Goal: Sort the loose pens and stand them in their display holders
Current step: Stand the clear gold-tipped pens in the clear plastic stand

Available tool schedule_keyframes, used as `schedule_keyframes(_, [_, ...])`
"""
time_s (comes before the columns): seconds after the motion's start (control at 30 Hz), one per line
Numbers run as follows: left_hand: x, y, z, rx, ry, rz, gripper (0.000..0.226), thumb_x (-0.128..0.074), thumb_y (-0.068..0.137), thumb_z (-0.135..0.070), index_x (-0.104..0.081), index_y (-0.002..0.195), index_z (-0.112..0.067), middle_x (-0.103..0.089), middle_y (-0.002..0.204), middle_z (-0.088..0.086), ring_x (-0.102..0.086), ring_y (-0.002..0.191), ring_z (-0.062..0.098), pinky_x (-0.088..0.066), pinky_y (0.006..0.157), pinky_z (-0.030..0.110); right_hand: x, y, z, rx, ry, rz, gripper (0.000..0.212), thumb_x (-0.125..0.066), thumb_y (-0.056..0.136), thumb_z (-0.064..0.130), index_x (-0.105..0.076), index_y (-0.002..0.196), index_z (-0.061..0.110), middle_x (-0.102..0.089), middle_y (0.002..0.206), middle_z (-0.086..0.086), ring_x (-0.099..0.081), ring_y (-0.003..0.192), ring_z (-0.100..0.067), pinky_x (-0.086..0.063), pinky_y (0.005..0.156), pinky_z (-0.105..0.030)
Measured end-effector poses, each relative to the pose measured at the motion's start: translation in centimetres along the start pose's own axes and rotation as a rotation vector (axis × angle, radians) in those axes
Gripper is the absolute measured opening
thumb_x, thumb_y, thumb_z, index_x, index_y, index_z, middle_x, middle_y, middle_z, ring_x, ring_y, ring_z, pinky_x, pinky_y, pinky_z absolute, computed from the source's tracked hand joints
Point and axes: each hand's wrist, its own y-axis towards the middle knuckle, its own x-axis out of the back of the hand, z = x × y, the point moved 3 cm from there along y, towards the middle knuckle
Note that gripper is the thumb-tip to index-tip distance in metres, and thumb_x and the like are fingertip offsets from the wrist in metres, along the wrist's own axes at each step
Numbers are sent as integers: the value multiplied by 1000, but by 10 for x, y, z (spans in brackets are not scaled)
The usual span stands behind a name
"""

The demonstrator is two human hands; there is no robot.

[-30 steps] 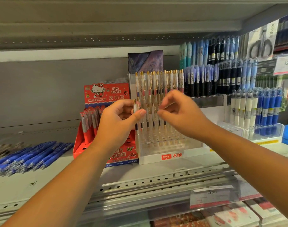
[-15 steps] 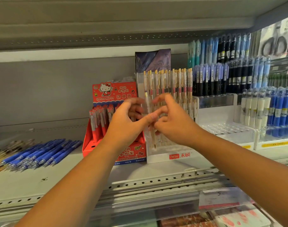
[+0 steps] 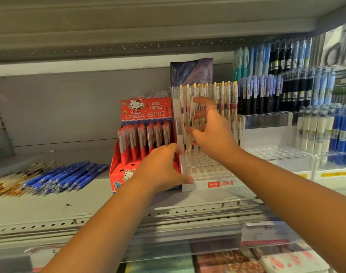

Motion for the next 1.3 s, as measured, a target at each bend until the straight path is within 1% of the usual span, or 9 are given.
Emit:
schedule_keyframes(0.1, [-1,-4,-2,8,24,-43,72,-86,64,-53,-53,123,-27,-63,117,-7,-57,106,16,-52,89,39,-4,-1,-2,7,-30,15,70,-72,86,10,-33,137,39,-51,94,22,-63,72,-5,-59,67,-28])
schedule_keyframes(0.2, [-2,-8,-4,20,35,-46,69,-85,66,-51,-52,122,-27,-63,116,-6,-57,107,18,-52,89,40,-5,-7,-7,14,-104,41,68,-74,85,16,-34,136,38,-57,88,17,-61,64,-4,-50,57,-20])
schedule_keyframes(0.3, [-2,-9,-5,45,23,-57,70,-86,66,-49,-50,121,-26,-64,114,-4,-60,105,20,-53,87,41,-7,-10,-9,23,-127,69,67,-74,85,16,-35,135,36,-61,84,8,-63,63,-8,-54,59,-26])
schedule_keyframes(0.47, [-4,-10,-5,83,4,-63,77,-87,64,-50,-50,126,-21,-64,119,-2,-61,110,20,-52,91,40,-15,-13,-15,14,-194,173,63,-74,84,14,-36,130,34,-62,85,4,-64,67,-10,-55,64,-31])
schedule_keyframes(0.67, [-4,-10,-5,91,-24,-67,73,-88,64,-48,-52,123,-22,-65,118,-3,-61,108,19,-53,90,39,-20,-14,-25,-22,-247,217,62,-77,82,16,-33,120,37,-63,82,3,-64,65,-10,-55,59,-31])
schedule_keyframes(0.87, [-4,-10,-5,92,-38,-69,72,-88,65,-47,-53,123,-22,-65,118,-4,-62,108,18,-54,90,38,-19,-19,-25,-27,-265,232,63,-75,84,16,-32,126,34,-63,80,4,-62,64,-8,-51,55,-27])
schedule_keyframes(1.07, [-4,-10,-3,90,-63,-50,70,-88,66,-45,-53,122,-22,-65,118,-4,-61,105,16,-52,84,31,-8,-30,-24,-36,-121,331,69,-70,87,15,-32,140,37,-64,89,6,-65,73,-6,-56,69,-26])
schedule_keyframes(1.2, [2,-14,-1,120,-217,-11,68,-84,73,-45,-52,129,-23,-64,123,-4,-57,101,7,-44,83,22,7,-44,-23,-53,-51,426,85,-74,86,25,-20,148,46,-60,106,12,-62,97,-5,-53,87,-26])
schedule_keyframes(1.3, [17,-30,0,143,-331,-42,56,-79,78,-45,-53,125,-28,-61,118,-12,-58,105,5,-44,84,19,20,-54,-19,-72,-39,472,83,-74,85,33,-22,147,44,-56,116,12,-57,110,-8,-48,96,-31])
